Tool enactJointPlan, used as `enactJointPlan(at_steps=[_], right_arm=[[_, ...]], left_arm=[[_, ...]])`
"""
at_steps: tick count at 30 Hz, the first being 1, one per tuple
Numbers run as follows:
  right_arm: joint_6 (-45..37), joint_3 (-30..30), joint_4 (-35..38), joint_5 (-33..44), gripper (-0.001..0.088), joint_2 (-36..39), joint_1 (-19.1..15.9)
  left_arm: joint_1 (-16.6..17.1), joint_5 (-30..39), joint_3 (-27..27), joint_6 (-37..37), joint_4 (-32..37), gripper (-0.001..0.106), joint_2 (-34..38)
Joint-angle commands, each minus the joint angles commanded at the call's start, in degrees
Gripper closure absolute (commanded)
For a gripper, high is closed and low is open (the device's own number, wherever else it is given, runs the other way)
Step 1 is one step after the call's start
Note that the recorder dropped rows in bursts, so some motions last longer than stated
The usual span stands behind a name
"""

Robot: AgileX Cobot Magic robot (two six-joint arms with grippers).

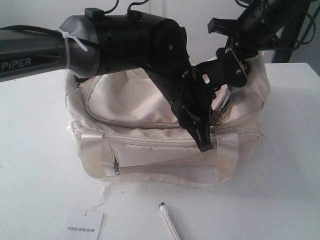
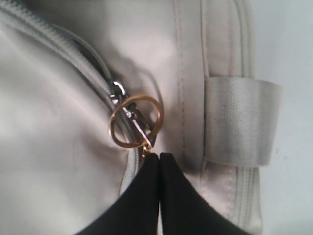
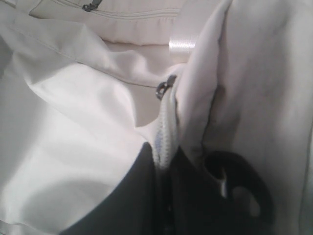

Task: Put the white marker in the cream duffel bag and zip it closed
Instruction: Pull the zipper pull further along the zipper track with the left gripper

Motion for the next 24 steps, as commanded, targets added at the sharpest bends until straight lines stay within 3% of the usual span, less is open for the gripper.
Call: enactJointPlan(at_steps=[10,18,24], right_arm=[[-0.1,0.0,0.0,0.0,0.0868,0.0,0.0],[-0.5,0.0,-0.1,0.0,0.0868,0.0,0.0],[-0.5,0.0,-0.1,0.0,0.0868,0.0,0.0]], left_arm=[[0.0,-2.3,0.0,0.0,0.0,0.053,0.1],[0.0,-4.8,0.1,0.0,0.0,0.050,1.1],[0.0,-4.6,0.1,0.0,-3.7,0.051,1.1]])
